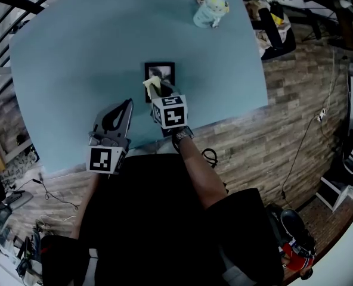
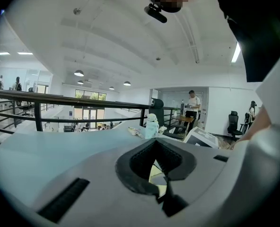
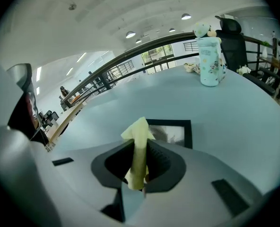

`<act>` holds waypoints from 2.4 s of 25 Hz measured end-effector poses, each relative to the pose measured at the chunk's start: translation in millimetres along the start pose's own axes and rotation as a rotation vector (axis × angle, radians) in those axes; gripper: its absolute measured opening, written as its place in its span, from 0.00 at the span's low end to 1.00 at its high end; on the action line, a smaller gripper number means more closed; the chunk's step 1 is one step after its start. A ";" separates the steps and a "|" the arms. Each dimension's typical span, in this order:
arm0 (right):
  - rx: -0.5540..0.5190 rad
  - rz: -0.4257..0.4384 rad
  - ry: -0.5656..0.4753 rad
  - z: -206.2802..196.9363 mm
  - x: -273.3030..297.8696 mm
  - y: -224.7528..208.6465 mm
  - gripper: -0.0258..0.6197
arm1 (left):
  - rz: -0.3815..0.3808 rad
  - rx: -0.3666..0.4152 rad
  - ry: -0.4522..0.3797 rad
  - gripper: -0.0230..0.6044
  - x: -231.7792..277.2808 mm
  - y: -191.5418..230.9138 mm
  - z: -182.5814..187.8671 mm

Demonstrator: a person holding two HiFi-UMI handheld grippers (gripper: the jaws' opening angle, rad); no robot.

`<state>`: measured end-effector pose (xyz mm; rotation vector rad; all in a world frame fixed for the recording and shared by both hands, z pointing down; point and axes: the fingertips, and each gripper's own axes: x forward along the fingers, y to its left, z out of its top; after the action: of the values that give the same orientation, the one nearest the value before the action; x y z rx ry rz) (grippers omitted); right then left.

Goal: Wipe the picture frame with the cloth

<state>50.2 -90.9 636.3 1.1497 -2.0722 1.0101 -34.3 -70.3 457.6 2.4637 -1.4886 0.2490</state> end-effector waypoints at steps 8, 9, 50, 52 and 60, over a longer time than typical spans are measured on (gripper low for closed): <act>-0.032 0.046 0.034 -9.8 17.5 30.9 0.13 | 0.007 0.009 -0.038 0.03 -14.8 9.4 -3.4; -0.034 0.049 0.037 -10.7 19.2 32.7 0.13 | 0.012 0.007 -0.039 0.03 -16.3 10.7 -3.9; 0.023 -0.047 0.068 -24.3 7.4 -17.1 0.13 | -0.033 0.011 -0.031 0.03 -1.3 -1.8 -1.0; 0.028 -0.052 0.068 -25.8 4.4 -21.4 0.13 | -0.043 0.017 -0.049 0.03 0.7 -5.8 0.0; 0.040 -0.065 0.058 -27.4 -4.8 -30.7 0.13 | -0.054 0.017 -0.062 0.03 2.0 -15.6 2.2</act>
<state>82.2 -77.0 658.6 1.1859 -1.9644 1.0457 -19.5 -65.7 454.0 2.5433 -1.4473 0.1771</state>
